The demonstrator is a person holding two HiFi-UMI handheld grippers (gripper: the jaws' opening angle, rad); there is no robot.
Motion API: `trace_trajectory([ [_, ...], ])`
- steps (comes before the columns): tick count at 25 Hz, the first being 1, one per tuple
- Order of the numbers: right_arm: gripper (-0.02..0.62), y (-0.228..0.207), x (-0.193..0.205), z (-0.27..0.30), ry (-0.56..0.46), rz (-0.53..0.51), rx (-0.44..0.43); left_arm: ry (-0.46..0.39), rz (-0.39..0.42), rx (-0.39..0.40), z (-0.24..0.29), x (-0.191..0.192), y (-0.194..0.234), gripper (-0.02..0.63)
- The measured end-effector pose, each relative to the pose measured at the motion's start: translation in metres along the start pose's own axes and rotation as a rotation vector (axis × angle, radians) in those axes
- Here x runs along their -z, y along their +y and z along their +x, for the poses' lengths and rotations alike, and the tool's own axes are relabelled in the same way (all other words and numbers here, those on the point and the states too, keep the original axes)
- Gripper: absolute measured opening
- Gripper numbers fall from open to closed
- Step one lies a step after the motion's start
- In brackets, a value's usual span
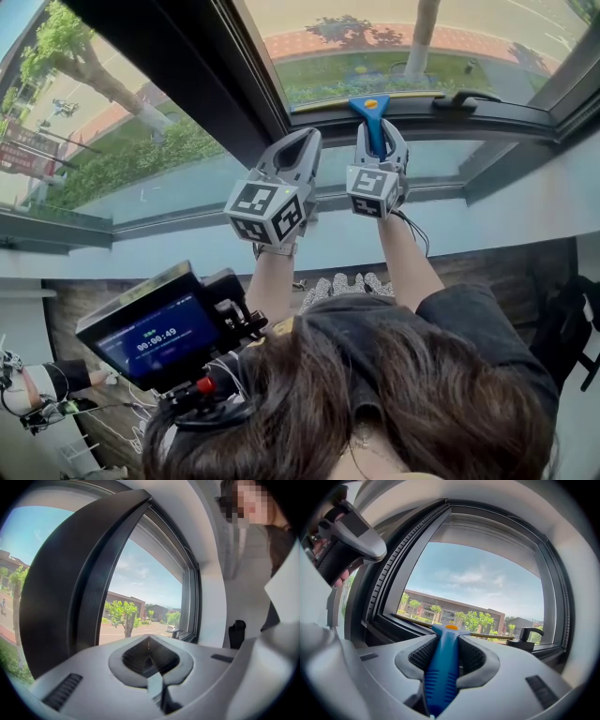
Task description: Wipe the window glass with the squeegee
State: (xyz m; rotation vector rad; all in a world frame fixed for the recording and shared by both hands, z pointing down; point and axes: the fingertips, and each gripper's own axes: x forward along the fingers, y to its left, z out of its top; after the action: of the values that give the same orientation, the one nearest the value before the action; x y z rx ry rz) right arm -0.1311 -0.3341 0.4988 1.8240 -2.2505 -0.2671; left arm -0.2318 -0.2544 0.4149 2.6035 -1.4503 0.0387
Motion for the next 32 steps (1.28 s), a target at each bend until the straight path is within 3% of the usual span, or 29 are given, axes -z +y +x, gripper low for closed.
trace_trajectory([
  [32,0.141,-0.0002,-0.0009,0.0006,0.031,-0.008,0.001,0.005,-0.015,-0.004,-0.0009,0.0016,-0.0004,0.002],
])
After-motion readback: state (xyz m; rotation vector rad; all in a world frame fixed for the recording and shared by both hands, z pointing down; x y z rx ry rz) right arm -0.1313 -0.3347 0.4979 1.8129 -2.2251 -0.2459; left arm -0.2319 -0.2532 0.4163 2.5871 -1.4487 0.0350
